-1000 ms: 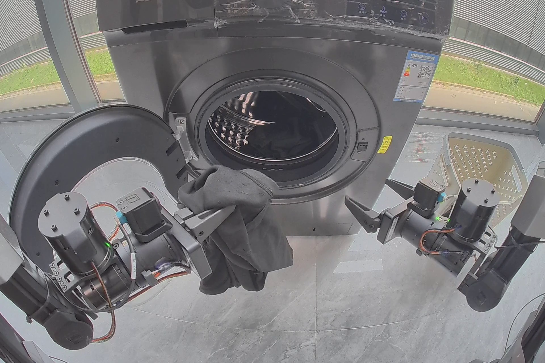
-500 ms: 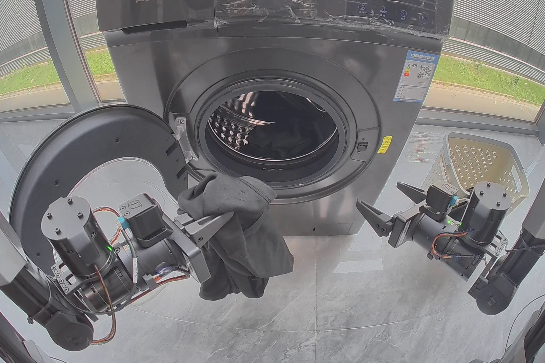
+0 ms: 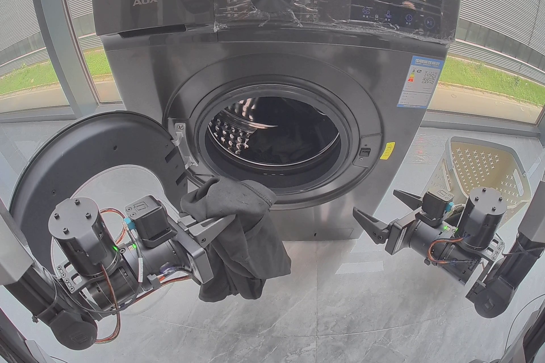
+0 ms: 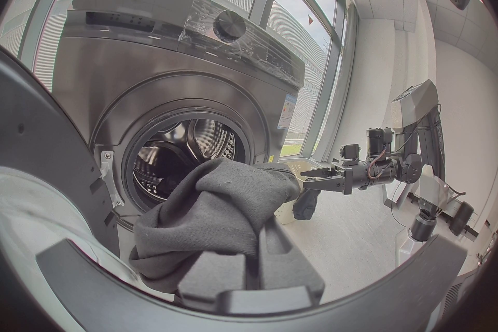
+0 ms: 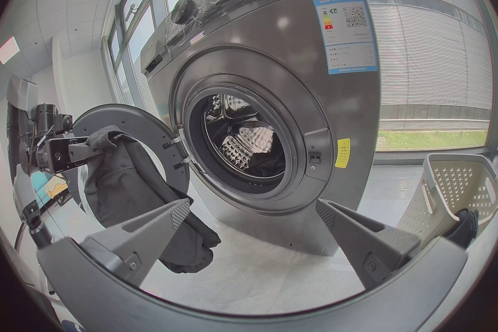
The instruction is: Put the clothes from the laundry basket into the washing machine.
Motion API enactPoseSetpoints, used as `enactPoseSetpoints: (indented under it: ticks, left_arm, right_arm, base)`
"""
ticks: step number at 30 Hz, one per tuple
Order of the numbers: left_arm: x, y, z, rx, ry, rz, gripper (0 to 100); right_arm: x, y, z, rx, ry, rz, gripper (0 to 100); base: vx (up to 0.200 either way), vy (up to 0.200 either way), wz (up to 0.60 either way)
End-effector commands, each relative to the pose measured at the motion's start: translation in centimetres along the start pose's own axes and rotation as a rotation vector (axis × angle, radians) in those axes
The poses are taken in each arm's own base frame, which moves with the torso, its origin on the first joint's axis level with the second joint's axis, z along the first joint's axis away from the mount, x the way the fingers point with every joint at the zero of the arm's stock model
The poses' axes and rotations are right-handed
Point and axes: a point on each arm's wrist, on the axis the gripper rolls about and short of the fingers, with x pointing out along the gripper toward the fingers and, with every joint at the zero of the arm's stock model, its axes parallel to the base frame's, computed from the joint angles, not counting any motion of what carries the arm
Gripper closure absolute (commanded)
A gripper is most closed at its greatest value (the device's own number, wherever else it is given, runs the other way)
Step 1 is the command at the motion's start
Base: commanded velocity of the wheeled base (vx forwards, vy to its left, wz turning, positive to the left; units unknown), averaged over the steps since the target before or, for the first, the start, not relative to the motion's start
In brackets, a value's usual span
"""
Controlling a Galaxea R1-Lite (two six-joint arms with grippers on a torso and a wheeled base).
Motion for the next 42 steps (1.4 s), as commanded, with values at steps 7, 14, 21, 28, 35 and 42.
enactPoseSetpoints:
  ticks: [7, 14, 21, 28, 35, 42]
  left_arm:
    - [0.0, 0.0, -0.4, -0.002, 0.019, -0.001, 100]
    - [0.0, 0.0, -0.6, -0.001, 0.026, -0.003, 100]
    - [0.1, 0.0, -0.9, 0.003, 0.038, -0.002, 100]
    - [0.3, 0.0, -1.3, 0.009, 0.056, -0.003, 100]
    - [1.4, 0.1, -2.5, 0.030, 0.095, 0.003, 100]
    - [7.6, 1.1, -3.9, 0.028, 0.048, 0.031, 100]
  right_arm:
    - [0.0, 0.6, -0.2, 0.000, 0.007, 0.017, 0]
    - [0.0, 0.8, -0.2, -0.001, 0.008, 0.023, 0]
    - [0.0, 0.8, -0.2, -0.001, 0.006, 0.023, 0]
    - [0.0, 0.8, -0.2, -0.001, 0.006, 0.023, 0]
    - [0.0, 1.0, 0.0, -0.001, -0.001, 0.032, 0]
    - [-0.5, 1.7, -0.5, -0.005, 0.023, 0.057, 0]
  base:
    - [0.057, 0.000, 0.00]
    - [0.000, 0.000, 0.00]
    - [0.171, 0.000, 0.00]
    - [0.000, 0.000, 0.00]
    - [0.000, 0.000, 0.00]
    - [0.000, 0.000, 0.00]
